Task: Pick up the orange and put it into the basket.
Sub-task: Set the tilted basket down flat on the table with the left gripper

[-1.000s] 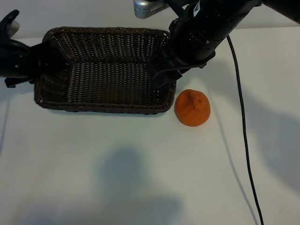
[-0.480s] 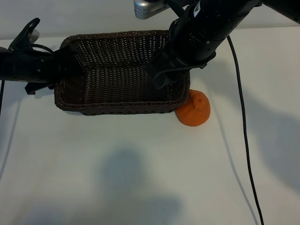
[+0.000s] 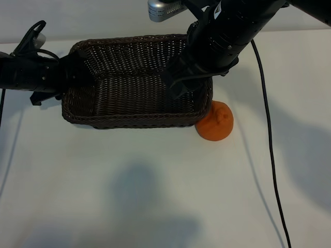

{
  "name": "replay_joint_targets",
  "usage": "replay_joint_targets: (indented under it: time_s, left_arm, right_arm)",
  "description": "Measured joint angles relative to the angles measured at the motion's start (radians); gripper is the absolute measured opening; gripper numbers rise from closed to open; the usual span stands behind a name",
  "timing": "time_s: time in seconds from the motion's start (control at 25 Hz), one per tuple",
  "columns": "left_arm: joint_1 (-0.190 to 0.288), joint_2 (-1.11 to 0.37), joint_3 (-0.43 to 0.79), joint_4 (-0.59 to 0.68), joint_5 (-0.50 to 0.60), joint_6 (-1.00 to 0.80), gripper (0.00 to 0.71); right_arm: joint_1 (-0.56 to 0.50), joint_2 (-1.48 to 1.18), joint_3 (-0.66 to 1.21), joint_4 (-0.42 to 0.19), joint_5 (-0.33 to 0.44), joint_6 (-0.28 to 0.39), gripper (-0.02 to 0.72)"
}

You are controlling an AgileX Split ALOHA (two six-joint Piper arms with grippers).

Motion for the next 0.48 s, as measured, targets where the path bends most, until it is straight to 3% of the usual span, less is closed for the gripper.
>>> replay_joint_targets:
  time_s: [0.12, 0.2, 0.48]
  left_arm:
    - [0.0, -0.026, 0.0, 0.028, 0.028, -0.004, 0.571]
    - [0.0, -0.049, 0.0, 0.045, 0.047, -0.008, 0.635]
    - [0.032, -0.124, -0.002, 0.117, 0.094, -0.012, 0.626]
  right_arm:
    - [0.0, 0.0, 0.0, 0.0, 0.002, 0.0, 0.595]
    - [0.0, 0.0, 0.0, 0.0, 0.002, 0.0, 0.595]
    - [0.0, 0.0, 0.0, 0.0, 0.004, 0.0, 0.595]
